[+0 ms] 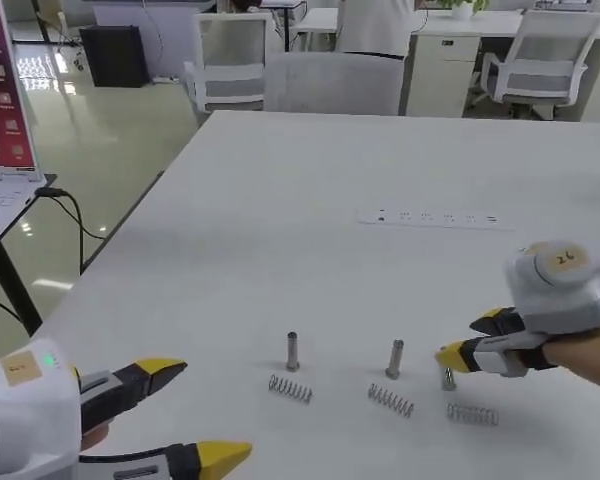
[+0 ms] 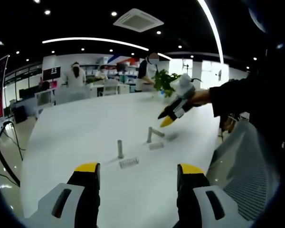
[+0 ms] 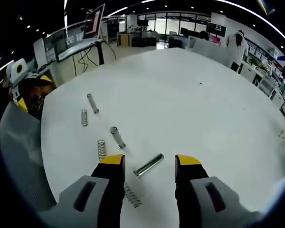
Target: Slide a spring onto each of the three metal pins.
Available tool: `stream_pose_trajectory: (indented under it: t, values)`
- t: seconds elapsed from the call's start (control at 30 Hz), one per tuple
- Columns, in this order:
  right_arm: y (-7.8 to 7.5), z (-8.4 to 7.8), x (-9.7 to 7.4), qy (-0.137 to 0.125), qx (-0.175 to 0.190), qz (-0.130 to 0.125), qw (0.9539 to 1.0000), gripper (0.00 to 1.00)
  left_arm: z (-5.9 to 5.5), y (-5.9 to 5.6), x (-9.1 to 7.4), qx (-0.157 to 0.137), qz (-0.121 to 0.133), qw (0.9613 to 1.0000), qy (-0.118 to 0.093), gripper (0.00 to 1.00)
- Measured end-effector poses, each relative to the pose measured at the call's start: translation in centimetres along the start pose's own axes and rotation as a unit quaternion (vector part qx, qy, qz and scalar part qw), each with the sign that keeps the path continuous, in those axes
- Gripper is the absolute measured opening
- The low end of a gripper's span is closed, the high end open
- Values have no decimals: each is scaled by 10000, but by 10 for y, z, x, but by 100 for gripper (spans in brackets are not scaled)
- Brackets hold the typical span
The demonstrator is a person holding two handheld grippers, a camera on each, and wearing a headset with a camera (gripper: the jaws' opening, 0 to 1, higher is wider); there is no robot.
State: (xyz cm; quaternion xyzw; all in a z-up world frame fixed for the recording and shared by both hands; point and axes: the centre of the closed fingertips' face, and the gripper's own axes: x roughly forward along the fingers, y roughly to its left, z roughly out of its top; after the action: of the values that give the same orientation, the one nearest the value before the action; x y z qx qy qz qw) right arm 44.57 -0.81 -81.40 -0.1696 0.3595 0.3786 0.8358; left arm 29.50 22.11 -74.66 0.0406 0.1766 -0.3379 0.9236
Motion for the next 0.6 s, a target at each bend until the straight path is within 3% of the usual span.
stream_pose_trajectory:
  t: [0.6]
  values:
    - [-4, -18, 27, 559, 426, -189, 9973, 26, -2, -1, 0, -13, -1, 10000, 38, 60]
